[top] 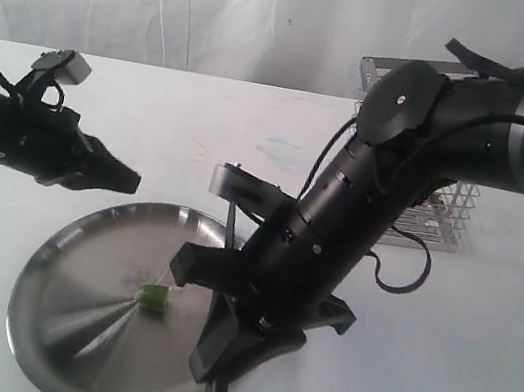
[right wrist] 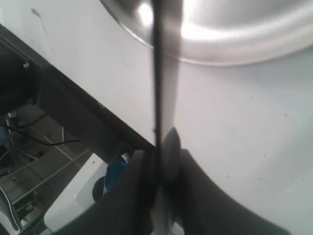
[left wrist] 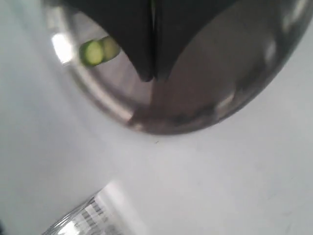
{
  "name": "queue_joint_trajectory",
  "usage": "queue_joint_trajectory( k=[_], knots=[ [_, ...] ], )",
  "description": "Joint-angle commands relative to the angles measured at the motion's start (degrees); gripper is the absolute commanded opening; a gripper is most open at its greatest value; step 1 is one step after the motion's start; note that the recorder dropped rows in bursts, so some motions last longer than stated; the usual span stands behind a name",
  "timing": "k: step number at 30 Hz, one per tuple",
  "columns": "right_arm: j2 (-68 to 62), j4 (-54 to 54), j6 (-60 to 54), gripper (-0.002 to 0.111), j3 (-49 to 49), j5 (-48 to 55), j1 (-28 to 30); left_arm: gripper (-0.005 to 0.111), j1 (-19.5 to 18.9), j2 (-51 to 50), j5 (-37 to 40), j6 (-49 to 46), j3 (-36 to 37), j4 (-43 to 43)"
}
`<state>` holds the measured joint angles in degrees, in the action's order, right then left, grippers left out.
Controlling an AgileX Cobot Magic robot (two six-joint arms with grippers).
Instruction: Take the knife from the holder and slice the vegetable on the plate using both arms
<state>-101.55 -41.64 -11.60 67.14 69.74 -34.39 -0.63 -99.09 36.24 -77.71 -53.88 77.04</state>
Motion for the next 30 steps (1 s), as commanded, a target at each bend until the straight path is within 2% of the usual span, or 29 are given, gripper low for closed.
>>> queue_joint_trajectory(
  k=[1,4,6,12,19,21,23,26,30],
  knots=[
    [1.4,0.2,-1.3,0.000,-3.2,0.2,0.0,0.000,-0.1,0.4,16.2,-8.2,0.2,19.2],
    [0.6,0.3,-1.5,0.000,-3.3,0.2,-0.8,0.000,-0.1,0.4,24.8,-9.6,0.2,22.9],
    [0.1,0.2,-1.5,0.000,-3.3,0.2,-1.4,0.000,0.1,0.4,26.6,-9.1,0.2,22.9],
    [-0.2,-1.4,-2.5,0.000,-3.2,0.2,-3.5,0.000,0.7,0.4,26.1,-5.5,1.9,18.8],
    [-0.1,-2.7,-6.6,0.000,-3.2,0.2,-3.9,0.000,0.6,0.4,28.4,-5.6,10.8,16.5],
    [0.1,-3.6,-6.6,0.000,-3.2,0.2,-3.9,0.000,0.6,0.5,28.6,-5.8,13.7,19.2],
    [0.1,-5.8,-7.6,0.000,-3.2,0.2,-3.9,0.000,0.6,0.5,30.1,-8.8,16.2,22.9],
    [0.1,-10.6,-10.9,0.000,-3.2,0.2,-3.9,0.000,0.5,0.5,33.7,-13.6,18.0,22.9],
    [0.1,-13.9,-12.3,0.000,-3.2,0.2,-3.8,0.000,0.4,3.6,33.7,-17.2,20.1,22.9]
  ],
)
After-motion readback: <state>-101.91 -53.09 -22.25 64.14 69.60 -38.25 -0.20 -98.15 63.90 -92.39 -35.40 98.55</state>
